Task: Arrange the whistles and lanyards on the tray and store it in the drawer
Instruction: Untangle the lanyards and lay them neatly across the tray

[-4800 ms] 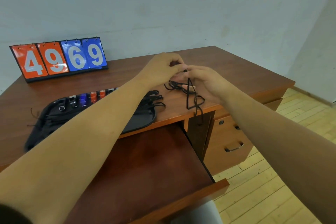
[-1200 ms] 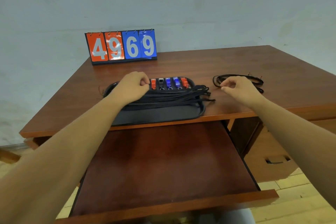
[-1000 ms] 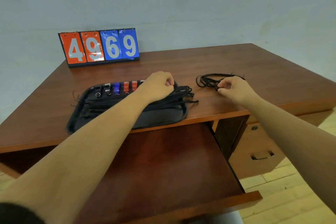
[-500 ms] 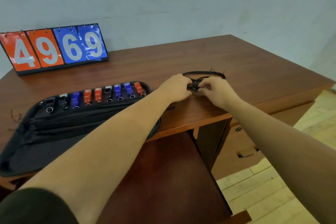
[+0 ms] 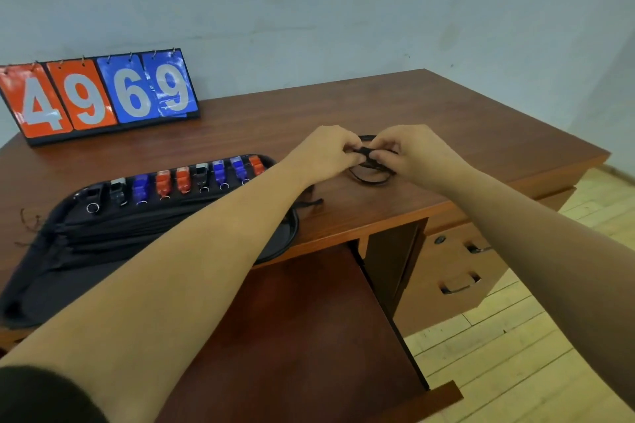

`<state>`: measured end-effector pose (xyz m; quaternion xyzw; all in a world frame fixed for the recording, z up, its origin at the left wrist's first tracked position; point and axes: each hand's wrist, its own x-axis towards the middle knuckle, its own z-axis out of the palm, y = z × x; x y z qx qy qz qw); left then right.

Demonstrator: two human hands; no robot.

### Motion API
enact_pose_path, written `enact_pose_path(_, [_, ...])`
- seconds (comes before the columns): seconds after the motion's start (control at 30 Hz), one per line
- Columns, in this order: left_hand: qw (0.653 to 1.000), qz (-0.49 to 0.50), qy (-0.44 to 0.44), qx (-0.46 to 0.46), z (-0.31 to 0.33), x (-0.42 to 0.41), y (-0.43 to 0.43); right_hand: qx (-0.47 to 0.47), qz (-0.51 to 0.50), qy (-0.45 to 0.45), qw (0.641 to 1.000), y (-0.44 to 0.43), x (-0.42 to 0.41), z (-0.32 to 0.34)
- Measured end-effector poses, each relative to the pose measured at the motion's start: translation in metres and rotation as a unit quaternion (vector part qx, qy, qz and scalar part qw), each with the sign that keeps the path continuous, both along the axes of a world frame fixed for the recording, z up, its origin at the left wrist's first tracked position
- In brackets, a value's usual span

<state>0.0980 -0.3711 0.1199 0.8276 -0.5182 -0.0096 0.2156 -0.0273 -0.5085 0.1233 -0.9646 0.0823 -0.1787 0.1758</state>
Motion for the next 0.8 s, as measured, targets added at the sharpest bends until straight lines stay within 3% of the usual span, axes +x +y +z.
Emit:
enact_pose_path(0.2, [0.999, 0.034, -0.004, -0.027, 0.017, -0.006, 0.016, 0.005, -0.071, 0.028, 0.997, -0.011, -0.012, 0.0])
enact_pose_path(0.47, [0.972, 0.099, 0.127, -0.171, 0.047, -0.011, 0.029, 0.129, -0.203, 0.033, 0.97, -0.038, -0.021, 0.003])
enact_pose_path(0.63, [0.983, 0.062, 0.122, -0.118, 0.057, -0.018, 0.033, 0.169, -0.023, 0.046, 0.984, -0.004, -0.02, 0.031])
enact_pose_path(0.73, [0.979, 0.055, 0.137, -0.142, 0.062, -0.021, 0.034, 0.232, 0.061, 0.106, 0.965, 0.022, -0.017, 0.039])
enact_pose_path(0.8, [0.962, 0.047, 0.2, -0.179, 0.064, -0.022, 0.037, 0.246, 0.072, 0.103, 0.961, 0.031, -0.011, 0.038])
